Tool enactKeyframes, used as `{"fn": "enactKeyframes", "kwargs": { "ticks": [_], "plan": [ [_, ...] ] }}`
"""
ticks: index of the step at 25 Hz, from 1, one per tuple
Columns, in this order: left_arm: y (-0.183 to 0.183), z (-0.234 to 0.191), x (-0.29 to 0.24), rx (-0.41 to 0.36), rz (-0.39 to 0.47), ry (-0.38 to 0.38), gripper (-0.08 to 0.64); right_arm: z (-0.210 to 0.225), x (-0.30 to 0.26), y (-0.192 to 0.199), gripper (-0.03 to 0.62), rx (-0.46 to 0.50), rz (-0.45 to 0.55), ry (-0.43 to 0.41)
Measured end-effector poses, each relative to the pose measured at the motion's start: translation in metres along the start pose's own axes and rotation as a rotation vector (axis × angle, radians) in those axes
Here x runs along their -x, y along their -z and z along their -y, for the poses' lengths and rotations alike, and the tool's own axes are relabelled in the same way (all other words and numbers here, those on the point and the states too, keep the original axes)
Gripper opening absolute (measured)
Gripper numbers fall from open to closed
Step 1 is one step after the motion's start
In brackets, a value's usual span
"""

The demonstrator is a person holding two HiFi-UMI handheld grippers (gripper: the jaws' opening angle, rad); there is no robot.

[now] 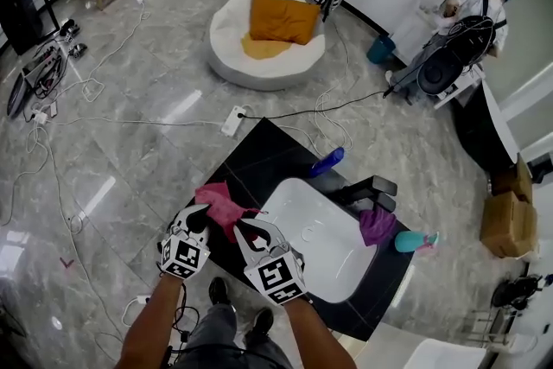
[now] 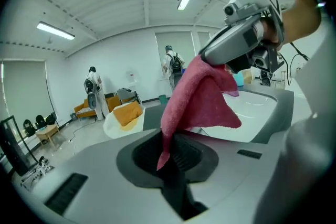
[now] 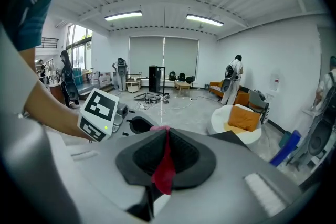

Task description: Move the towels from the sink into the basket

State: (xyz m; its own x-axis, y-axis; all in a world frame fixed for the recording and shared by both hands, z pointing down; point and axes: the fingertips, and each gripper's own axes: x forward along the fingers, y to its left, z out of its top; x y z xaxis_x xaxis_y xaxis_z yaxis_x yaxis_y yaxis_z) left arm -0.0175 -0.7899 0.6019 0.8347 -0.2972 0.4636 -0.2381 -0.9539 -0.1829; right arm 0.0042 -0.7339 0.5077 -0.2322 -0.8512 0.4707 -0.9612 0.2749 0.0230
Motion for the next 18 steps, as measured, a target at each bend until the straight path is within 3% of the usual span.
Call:
{"fn": "enactKeyframes", "kwargs": {
  "ticks": [5,18],
  "plan": [
    [-0.041,-0.004,0.008,0.008,0.088,0.020,0.037,0.034,0.029,0.003,0.026,-0.022,-0.007,0.112],
    [-0.175,0.054,0.035,-0.155,0.213,0.139,0.037,0.082,0.147,-0.026,0.026,-0.032,0.091,0.301]
  ]
}}
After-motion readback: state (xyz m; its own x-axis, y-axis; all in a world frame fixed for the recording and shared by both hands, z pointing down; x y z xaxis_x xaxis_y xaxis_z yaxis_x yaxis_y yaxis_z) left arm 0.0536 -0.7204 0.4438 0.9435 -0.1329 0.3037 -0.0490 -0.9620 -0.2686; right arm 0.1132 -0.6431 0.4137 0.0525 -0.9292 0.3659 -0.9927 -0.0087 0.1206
